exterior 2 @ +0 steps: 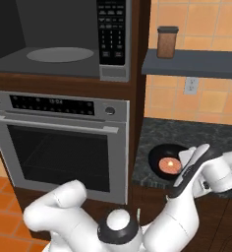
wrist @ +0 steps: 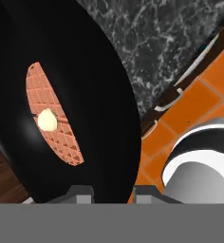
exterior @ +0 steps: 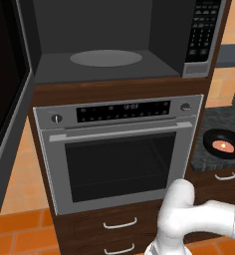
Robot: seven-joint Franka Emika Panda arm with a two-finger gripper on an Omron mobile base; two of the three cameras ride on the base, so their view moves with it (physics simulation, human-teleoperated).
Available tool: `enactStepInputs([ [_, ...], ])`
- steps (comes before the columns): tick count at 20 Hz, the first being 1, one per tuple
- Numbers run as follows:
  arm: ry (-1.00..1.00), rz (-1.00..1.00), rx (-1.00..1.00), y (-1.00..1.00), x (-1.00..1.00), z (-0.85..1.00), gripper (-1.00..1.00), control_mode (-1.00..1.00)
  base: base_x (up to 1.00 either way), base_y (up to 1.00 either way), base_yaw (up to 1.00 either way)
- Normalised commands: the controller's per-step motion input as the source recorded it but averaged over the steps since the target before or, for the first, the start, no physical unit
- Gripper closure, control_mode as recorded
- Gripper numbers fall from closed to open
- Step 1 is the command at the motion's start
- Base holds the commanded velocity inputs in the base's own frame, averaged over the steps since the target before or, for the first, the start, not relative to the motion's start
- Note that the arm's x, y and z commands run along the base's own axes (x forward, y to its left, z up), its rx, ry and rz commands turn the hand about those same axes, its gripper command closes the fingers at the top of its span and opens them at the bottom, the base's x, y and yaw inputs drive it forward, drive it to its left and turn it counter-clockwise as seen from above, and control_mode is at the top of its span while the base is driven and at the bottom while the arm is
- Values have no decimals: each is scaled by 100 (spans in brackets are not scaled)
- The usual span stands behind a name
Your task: Open the microwave, place the bowl with waffle inside the microwave, then close the microwave door and turn it on.
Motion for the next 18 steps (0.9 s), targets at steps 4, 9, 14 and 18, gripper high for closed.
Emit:
enactStepInputs([
  [4,-13,-38,-11,40,-96,54,100,-100,0,0,0],
  [9,-6,-24,-3,27,-85,82,100,-100,0,0,0],
  [14,-6,0,0,41,-76,89,100,-100,0,0,0],
  [18,-16,6,0,51,-83,67,100,-100,0,0,0],
])
